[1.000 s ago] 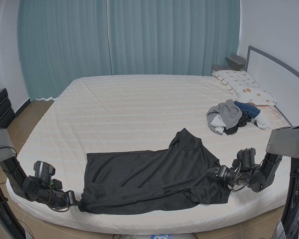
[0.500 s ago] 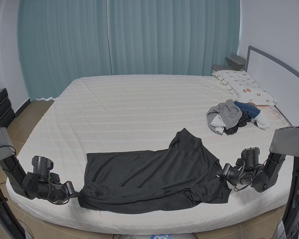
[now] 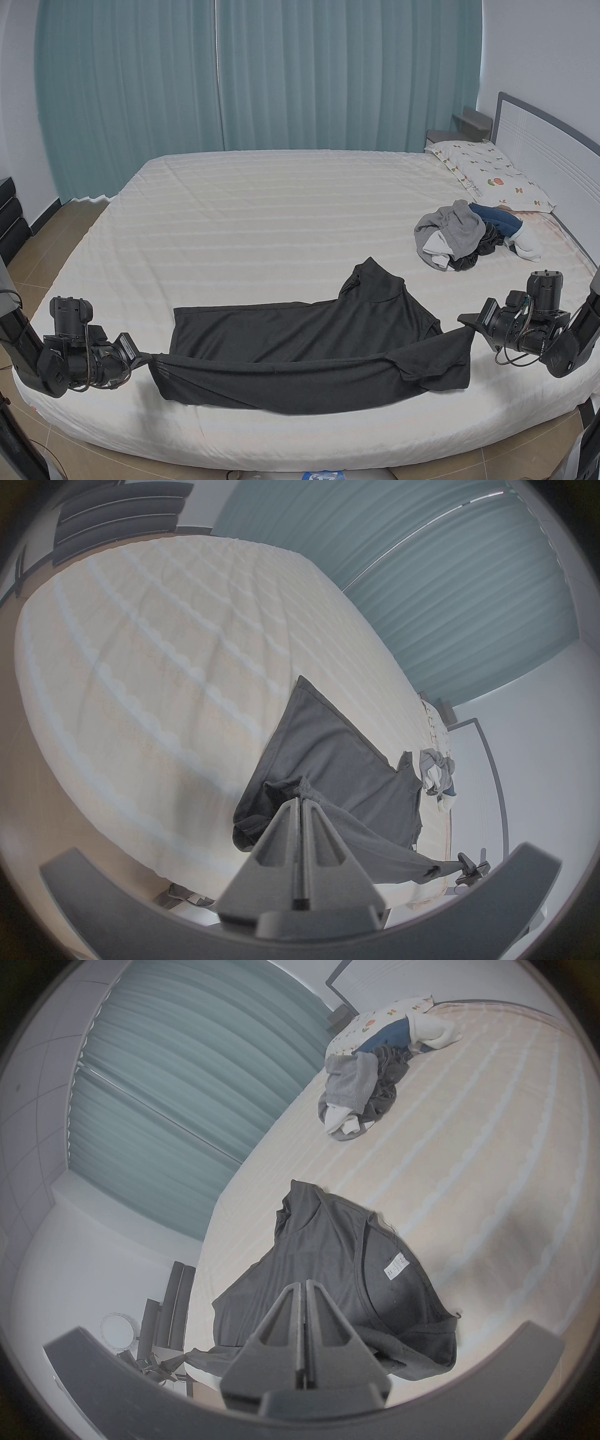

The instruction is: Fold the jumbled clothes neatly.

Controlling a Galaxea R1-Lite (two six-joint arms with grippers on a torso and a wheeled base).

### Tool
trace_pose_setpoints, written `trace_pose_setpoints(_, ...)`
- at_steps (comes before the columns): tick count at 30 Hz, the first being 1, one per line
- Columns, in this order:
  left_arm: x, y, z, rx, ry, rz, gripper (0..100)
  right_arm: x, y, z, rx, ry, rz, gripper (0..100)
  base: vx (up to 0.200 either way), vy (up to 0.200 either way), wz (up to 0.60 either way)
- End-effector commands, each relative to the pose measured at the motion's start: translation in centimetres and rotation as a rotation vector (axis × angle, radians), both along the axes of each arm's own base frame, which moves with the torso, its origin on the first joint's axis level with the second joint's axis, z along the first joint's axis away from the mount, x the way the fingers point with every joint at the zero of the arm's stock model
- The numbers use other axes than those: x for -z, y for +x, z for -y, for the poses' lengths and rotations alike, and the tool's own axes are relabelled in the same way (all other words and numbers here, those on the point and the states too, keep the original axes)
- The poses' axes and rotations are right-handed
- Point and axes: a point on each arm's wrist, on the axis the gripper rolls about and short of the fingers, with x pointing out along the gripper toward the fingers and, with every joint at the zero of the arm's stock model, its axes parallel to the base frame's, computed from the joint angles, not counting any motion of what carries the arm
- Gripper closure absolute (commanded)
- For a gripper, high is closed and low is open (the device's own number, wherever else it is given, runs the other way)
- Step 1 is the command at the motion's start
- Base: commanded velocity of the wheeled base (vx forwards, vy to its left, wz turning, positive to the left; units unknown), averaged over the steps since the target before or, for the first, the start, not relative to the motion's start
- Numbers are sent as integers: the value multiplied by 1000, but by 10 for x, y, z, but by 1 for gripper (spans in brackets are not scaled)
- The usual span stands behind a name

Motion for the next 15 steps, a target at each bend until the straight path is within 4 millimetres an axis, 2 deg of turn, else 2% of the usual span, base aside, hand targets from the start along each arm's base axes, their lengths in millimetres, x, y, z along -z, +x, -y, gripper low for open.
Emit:
trace_pose_setpoints(1, -7, -4, -1, 0, -7, 27, 100, -16, -7, 3, 11, 3, 54, 100, 0, 0, 0)
trace_pose_setpoints(5, -15, -5, -1, 0, -21, 48, 100, -29, -14, 4, 12, 5, 94, 100, 0, 0, 0)
trace_pose_setpoints(9, -6, -6, 1, 1, -9, 6, 100, -18, -24, 2, -4, -6, 46, 100, 0, 0, 0)
trace_pose_setpoints(12, -6, -6, 0, -2, -9, 3, 100, -18, -25, 4, 5, -10, 46, 100, 0, 0, 0)
trace_pose_setpoints(15, -4, -15, 1, 45, 36, -38, 100, -18, -33, 6, -2, -32, 21, 100, 0, 0, 0)
